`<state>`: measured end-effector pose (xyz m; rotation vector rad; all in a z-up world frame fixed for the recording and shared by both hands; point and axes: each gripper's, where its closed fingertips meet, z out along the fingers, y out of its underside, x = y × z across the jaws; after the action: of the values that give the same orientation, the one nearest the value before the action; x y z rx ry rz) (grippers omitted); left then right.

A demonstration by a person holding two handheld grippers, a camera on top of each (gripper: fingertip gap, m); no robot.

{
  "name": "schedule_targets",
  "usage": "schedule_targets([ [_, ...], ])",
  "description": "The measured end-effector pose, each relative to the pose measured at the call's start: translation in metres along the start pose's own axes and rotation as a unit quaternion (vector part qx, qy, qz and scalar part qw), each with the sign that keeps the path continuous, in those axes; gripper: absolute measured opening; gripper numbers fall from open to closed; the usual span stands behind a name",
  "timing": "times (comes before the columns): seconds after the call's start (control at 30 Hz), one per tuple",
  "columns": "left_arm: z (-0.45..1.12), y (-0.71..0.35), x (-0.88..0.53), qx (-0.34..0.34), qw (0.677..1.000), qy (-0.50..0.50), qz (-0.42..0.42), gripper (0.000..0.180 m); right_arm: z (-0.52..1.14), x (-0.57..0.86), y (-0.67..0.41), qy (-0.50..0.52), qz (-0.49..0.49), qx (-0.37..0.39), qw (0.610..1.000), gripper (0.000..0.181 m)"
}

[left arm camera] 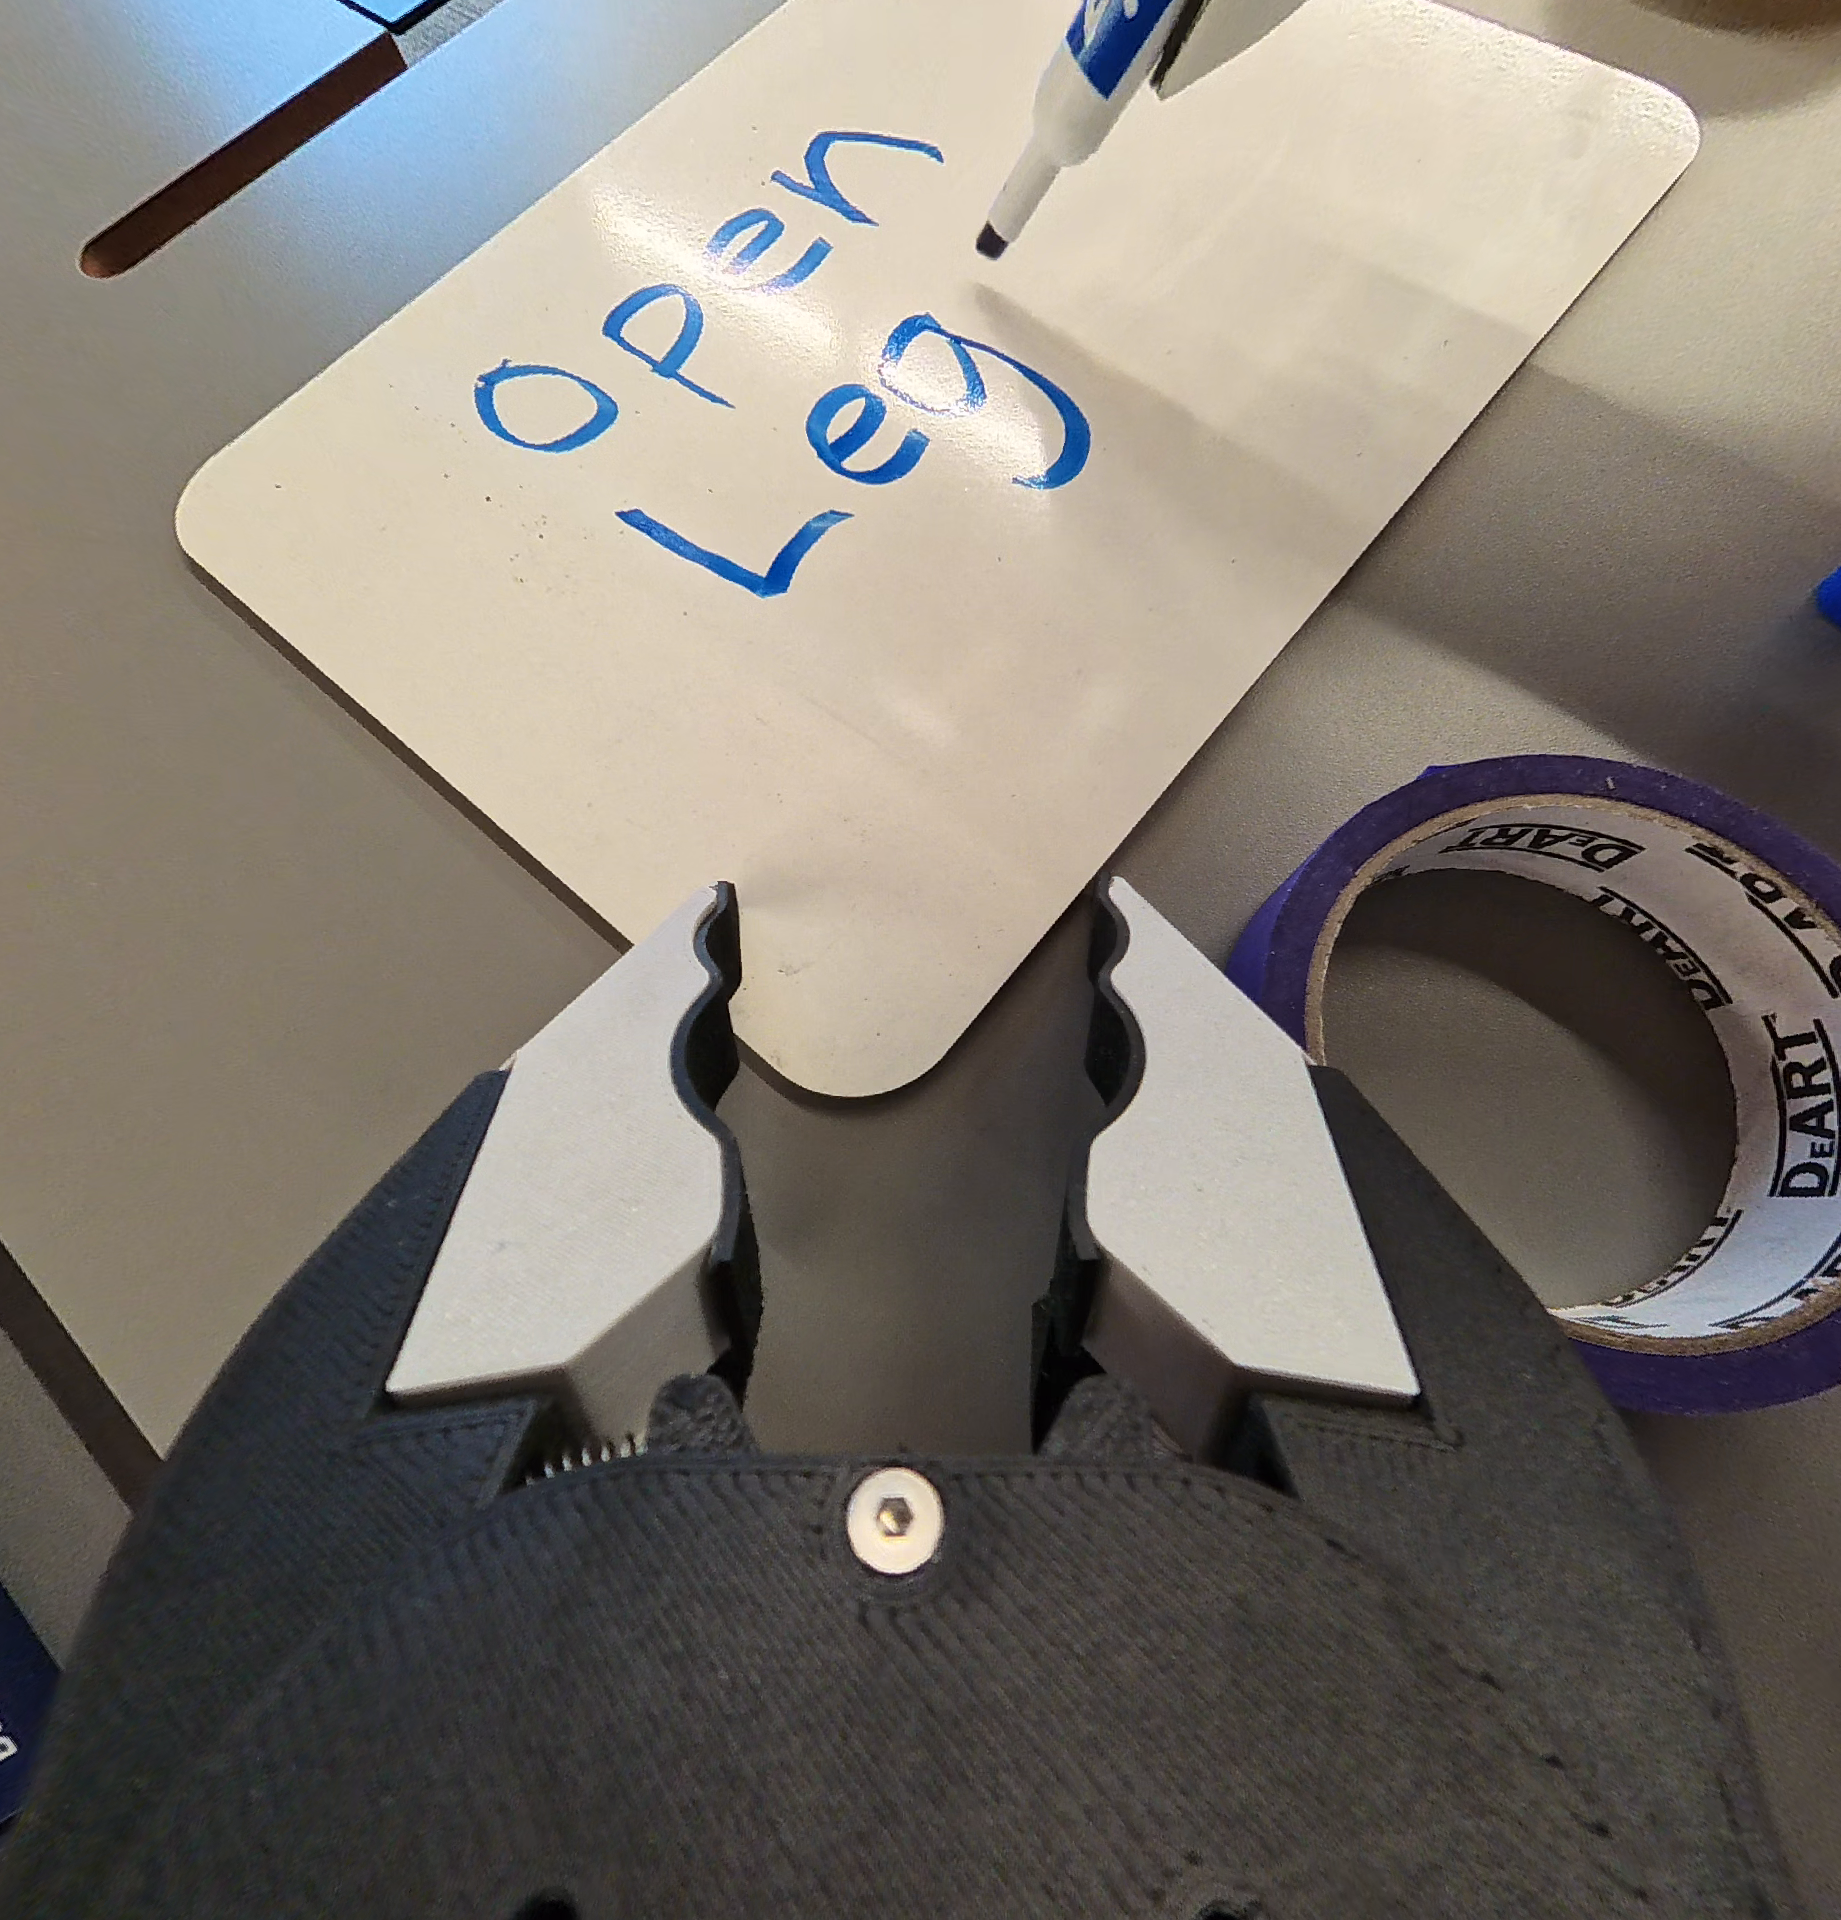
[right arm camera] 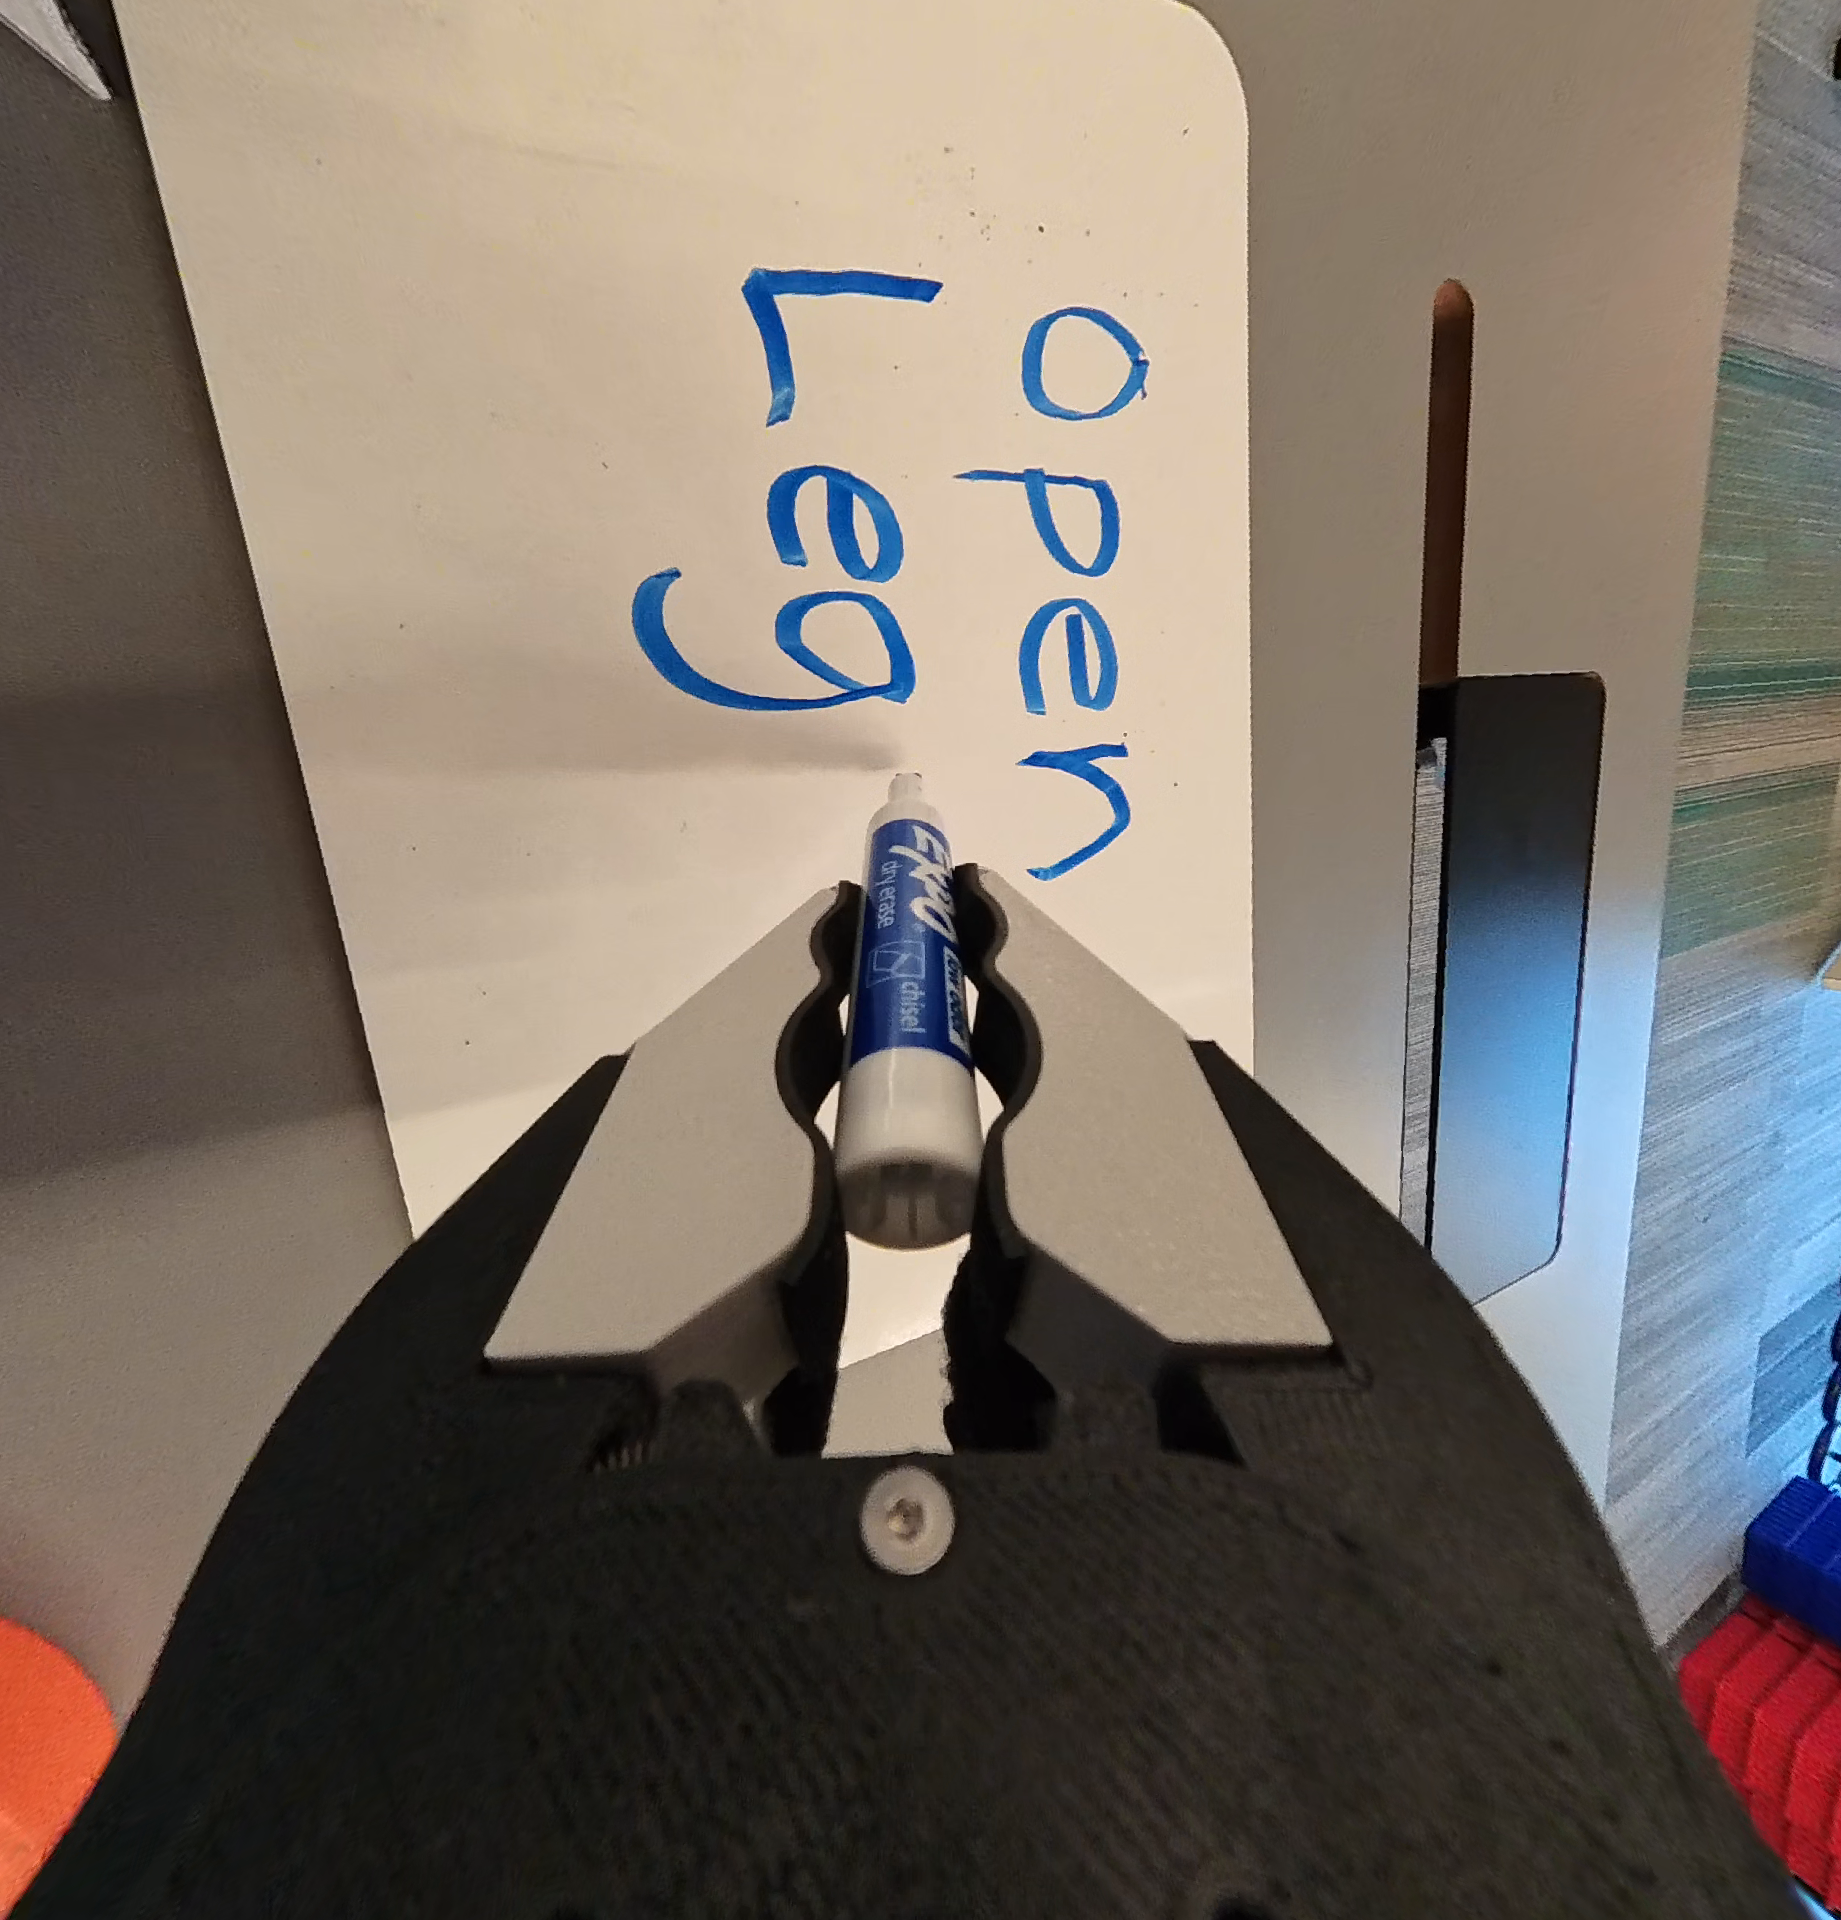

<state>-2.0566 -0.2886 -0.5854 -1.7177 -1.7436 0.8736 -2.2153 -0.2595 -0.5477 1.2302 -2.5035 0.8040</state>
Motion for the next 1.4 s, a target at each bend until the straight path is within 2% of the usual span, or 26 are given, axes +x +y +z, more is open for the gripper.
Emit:
schedule_targets([
  [0.97,0.000,0.000,0.000,0.000,1.000,0.000,0.000,0.067,-0.004,-0.022,-0.004,-0.040,-0.017,0.000,0.999,0.018],
  [1.4,0.000,0.000,0.000,0.000,1.000,0.000,0.000,0.067,-0.006,-0.009,0.015,-0.023,0.007,-0.019,1.000,0.018],
])
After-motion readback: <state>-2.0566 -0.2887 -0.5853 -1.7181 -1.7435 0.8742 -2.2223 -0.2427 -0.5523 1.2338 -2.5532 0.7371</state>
